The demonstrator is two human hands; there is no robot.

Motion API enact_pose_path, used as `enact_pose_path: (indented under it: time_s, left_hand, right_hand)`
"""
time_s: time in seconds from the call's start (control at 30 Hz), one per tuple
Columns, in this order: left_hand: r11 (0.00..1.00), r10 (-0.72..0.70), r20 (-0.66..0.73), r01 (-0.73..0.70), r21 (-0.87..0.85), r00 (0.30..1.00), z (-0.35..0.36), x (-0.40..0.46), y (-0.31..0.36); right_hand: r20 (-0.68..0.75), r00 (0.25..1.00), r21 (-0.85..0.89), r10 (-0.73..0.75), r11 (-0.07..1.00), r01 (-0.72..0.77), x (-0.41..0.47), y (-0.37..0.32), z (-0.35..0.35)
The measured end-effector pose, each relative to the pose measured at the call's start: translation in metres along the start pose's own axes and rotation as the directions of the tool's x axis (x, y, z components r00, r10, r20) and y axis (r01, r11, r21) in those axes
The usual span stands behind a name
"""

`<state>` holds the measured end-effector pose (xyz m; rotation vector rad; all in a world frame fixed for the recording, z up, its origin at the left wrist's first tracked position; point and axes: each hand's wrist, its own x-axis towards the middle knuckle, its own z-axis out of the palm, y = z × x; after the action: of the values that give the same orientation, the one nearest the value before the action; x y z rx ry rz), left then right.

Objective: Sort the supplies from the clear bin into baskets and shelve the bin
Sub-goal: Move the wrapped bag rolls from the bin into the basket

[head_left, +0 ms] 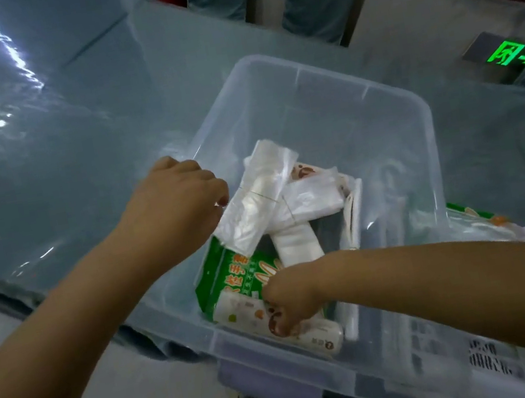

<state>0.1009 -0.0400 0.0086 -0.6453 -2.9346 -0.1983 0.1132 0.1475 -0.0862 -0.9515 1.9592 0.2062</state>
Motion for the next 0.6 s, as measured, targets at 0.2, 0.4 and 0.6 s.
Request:
enact_pose_path:
  time_s: [0.2,0.4,0.6]
  left_hand:
    - [0.998,-0.008,-0.02,0.007,-0.056,1.0,0.001,0.0,-0.003]
    - [0.996,0.087,0.048,-0.085,-0.042,0.995,-0.001,-0.001,-0.005]
    - [0.975,0.214,0.312,-0.183,-0.124,0.926,-0.009,0.012,-0.001]
  right_hand:
    - [-0.113,0.993,0.019,0.034,0.999,-0.032,0.004,-0.006,0.015]
    - [-0.231,0.962,0.254,0.147,0.963,-0.086,-0.027,0.0,-0.023]
    - [-0.541,0.807,0.411,0.235,0.912,0.009,-0.096,0.015,-0.055]
